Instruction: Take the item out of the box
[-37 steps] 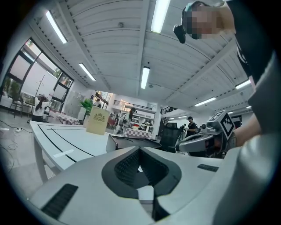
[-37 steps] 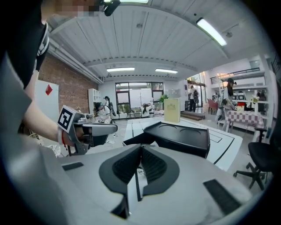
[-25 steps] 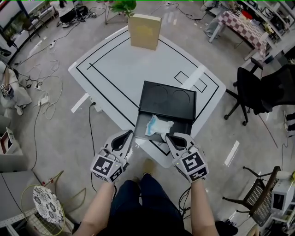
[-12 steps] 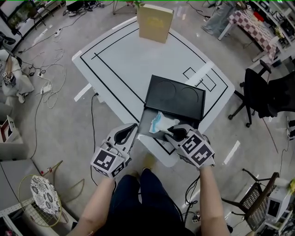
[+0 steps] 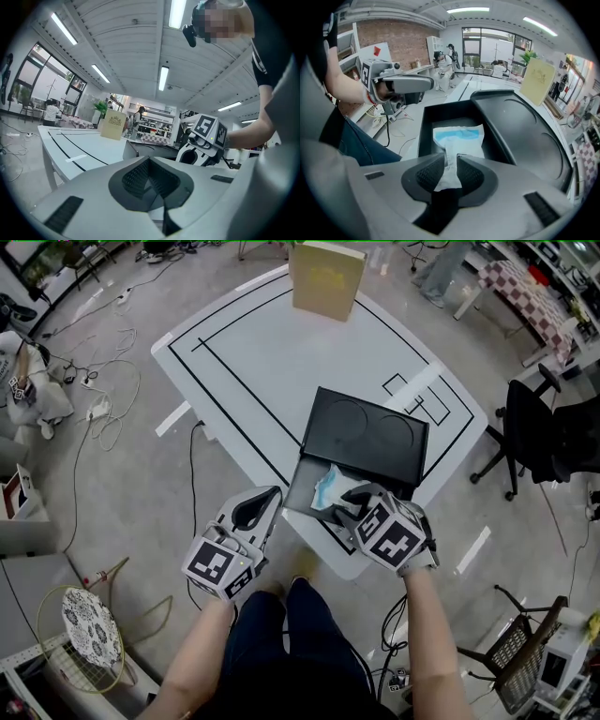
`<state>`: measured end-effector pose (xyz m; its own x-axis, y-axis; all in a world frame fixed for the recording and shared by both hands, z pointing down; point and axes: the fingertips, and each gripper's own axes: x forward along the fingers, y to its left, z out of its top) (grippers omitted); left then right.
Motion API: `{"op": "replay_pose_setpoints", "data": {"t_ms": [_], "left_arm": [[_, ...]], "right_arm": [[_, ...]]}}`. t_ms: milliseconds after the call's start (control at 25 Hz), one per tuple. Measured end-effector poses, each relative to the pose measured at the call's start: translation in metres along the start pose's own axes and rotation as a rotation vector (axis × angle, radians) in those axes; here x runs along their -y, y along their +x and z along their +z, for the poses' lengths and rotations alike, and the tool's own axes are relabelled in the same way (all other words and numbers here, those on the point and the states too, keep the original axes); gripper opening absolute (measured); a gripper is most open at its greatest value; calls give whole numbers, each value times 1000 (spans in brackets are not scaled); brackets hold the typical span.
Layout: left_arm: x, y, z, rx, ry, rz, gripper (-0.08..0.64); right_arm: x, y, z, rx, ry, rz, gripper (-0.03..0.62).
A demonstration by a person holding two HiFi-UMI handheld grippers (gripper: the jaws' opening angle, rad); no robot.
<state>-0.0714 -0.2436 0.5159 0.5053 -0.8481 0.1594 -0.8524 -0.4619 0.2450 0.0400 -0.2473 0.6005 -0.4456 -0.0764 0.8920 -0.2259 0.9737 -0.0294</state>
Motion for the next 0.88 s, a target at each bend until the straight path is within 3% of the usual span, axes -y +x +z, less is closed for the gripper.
{"op": "replay_pose_setpoints", "data": {"t_ms": [200, 600, 880], "left_arm": [[0, 0, -2, 0, -13, 1, 9], [-2, -6, -11, -14, -29, 7, 9], [8, -2, -8, -25, -22, -23, 8]], "right_arm": [[3, 7, 1, -28, -68, -33, 46], [3, 4, 6, 43, -36, -32, 14], [-4, -11, 13, 86, -69, -28, 12]]}}
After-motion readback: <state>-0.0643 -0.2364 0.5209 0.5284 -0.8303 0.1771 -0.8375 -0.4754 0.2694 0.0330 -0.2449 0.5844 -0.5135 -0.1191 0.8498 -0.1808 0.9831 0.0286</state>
